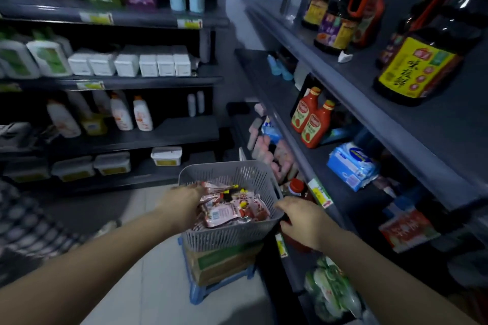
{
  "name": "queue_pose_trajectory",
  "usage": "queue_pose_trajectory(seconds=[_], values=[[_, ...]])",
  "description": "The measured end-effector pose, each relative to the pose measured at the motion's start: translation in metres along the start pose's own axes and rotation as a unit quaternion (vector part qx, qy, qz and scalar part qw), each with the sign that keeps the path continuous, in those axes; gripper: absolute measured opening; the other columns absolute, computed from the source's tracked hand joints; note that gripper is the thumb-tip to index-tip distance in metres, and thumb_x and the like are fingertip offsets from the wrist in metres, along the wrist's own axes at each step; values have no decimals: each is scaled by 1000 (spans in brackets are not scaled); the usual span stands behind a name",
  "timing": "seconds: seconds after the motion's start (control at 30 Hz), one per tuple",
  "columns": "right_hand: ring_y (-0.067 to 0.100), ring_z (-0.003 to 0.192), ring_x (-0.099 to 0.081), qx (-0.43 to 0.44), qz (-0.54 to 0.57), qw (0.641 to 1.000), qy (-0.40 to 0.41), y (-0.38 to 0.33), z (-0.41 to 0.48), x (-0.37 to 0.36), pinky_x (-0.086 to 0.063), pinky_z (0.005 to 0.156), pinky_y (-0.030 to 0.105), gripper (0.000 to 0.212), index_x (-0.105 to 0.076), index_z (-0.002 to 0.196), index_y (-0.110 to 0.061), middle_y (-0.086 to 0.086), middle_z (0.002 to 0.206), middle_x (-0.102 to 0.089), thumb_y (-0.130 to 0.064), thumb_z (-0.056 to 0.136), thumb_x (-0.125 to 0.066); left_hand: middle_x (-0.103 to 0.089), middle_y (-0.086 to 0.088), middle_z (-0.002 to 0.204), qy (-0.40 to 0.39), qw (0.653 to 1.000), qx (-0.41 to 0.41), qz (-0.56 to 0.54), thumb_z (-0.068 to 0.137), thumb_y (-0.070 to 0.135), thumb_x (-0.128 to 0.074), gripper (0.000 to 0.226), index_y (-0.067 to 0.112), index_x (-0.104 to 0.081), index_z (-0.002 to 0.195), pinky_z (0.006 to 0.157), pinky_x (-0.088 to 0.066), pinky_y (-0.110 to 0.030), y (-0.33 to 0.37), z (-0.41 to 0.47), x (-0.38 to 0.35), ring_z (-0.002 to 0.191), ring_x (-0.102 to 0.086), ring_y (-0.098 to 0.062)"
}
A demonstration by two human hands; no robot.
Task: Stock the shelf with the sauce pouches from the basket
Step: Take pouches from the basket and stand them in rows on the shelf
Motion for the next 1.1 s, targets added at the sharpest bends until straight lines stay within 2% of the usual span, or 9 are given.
queue_pose_trajectory(seconds=[0.23, 0.4, 0.63, 0.77, 0.83, 0.97, 1.03, 1.1], values=[[24, 112, -56, -12, 10, 999, 39, 9, 72, -23, -43, 92, 32, 40, -53, 126, -16, 3, 123, -59, -15, 86, -49, -55, -5, 129, -53, 998, 6, 17, 86, 8, -47, 45, 16, -43, 130, 94, -43, -32, -27, 57, -35, 118, -53, -26], [23, 113, -54, -31, 33, 999, -11, 32, 119, -54, -42, 90, 28, 38, -53, 123, -16, 2, 124, -57, -12, 86, -50, -56, -7, 126, -79, 996, 29, 4, 84, 9, -50, 42, 15, -47, 125, 90, -42, -31, -34, 101, -59, 115, -55, -26], [26, 112, -57, -18, 12, 992, -123, 70, 187, -101, -48, 91, 33, 42, -51, 127, -17, 4, 126, -57, -15, 84, -49, -56, -6, 128, -133, 987, 86, -7, 87, 15, -49, 44, 18, -43, 131, 94, -41, -31, -38, 160, -107, 115, -54, -25], [27, 120, -52, -12, 23, 983, -181, 83, 214, -132, -46, 96, 40, 52, -42, 137, -18, 6, 138, -49, -14, 84, -46, -50, -4, 135, -161, 980, 115, -29, 89, 25, -50, 51, 20, -36, 137, 100, -37, -30, -45, 179, -136, 122, -49, -23], [26, 124, -49, -16, 39, 981, -188, 89, 224, -147, -45, 98, 38, 53, -42, 137, -19, 5, 143, -43, -10, 85, -47, -49, -6, 138, -170, 976, 128, -42, 90, 25, -47, 53, 19, -32, 141, 101, -36, -31, -47, 186, -150, 123, -48, -24], [30, 114, -54, -5, 38, 981, -191, 89, 240, -175, -45, 90, 34, 42, -52, 125, -14, 11, 128, -55, -3, 85, -48, -39, -8, 146, -193, 970, 137, -60, 91, 25, -46, 60, 15, -23, 146, 106, -33, -32, -51, 202, -175, 130, -41, -25], [31, 111, -55, -3, 51, 981, -186, 85, 250, -187, -43, 93, 34, 42, -54, 122, -14, 11, 123, -58, -2, 82, -49, -28, -9, 153, -203, 968, 136, -63, 92, 23, -46, 65, 14, -15, 149, 111, -27, -33, -54, 215, -187, 137, -33, -25], [29, 114, -53, 3, 64, 981, -182, 83, 259, -199, -40, 100, 33, 47, -52, 127, -16, 8, 126, -57, -6, 81, -50, -14, -10, 158, -211, 965, 136, -69, 93, 20, -45, 71, 11, -4, 150, 116, -20, -35, -57, 229, -196, 144, -20, -25]])
Point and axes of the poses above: each hand's wrist, its own z-axis towards the middle knuckle, its own x-axis out of the back of the hand, y = z × x, the point moved 5 cm from there along z, towards the middle knuckle
